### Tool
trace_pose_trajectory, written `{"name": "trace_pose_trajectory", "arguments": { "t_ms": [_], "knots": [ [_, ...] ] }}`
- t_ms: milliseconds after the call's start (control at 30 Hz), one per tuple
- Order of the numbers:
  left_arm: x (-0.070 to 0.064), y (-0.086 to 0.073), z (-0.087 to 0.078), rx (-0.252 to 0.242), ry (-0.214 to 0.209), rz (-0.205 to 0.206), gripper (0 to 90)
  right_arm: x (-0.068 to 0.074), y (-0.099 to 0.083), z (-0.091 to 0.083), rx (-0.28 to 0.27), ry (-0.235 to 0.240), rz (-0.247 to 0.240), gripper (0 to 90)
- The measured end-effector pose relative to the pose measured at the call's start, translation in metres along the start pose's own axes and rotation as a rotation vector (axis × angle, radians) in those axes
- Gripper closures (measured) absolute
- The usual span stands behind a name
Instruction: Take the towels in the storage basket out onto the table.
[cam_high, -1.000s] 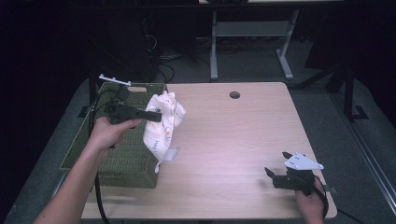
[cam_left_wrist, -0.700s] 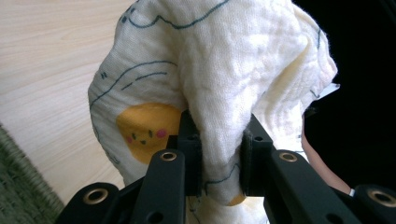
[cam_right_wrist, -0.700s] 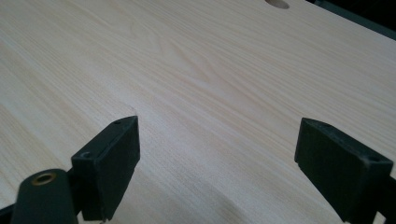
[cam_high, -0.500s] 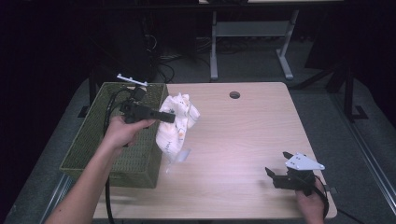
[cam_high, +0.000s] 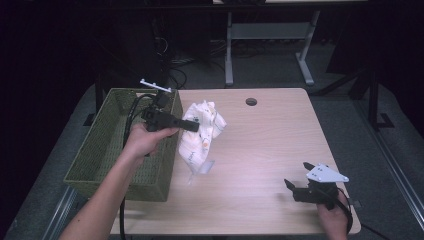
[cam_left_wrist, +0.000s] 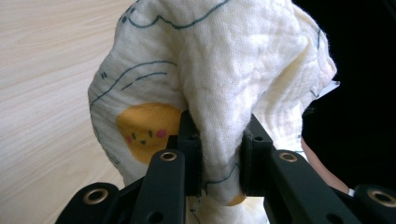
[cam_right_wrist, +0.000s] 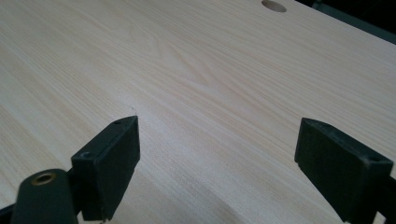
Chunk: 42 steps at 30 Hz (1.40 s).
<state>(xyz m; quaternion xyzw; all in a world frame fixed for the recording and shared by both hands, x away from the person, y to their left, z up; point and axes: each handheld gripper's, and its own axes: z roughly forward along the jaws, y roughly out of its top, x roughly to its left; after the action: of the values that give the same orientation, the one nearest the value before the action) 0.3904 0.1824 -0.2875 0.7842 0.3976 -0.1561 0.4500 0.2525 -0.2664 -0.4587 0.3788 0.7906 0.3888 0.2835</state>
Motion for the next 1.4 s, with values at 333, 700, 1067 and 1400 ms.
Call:
{"name": "trace_pose_trajectory", "arguments": {
  "t_ms": [333,700,1067,1400],
  "knots": [
    [0.000,0.004,0.018,0.026,-0.013,0.007,73.9,-0.001,0.000,0.000,-0.003,0.003,-0.007,13.7],
    [-0.003,0.009,0.040,0.051,-0.014,0.019,74.0,-0.001,0.001,0.000,-0.006,0.004,-0.007,13.7],
    [-0.006,0.009,0.072,0.083,-0.006,0.029,73.8,-0.001,0.001,0.000,-0.009,0.007,-0.004,13.7],
    [-0.009,0.008,0.098,0.109,0.011,0.017,73.4,-0.002,0.000,-0.001,-0.011,0.007,0.002,13.7]
  ]
}}
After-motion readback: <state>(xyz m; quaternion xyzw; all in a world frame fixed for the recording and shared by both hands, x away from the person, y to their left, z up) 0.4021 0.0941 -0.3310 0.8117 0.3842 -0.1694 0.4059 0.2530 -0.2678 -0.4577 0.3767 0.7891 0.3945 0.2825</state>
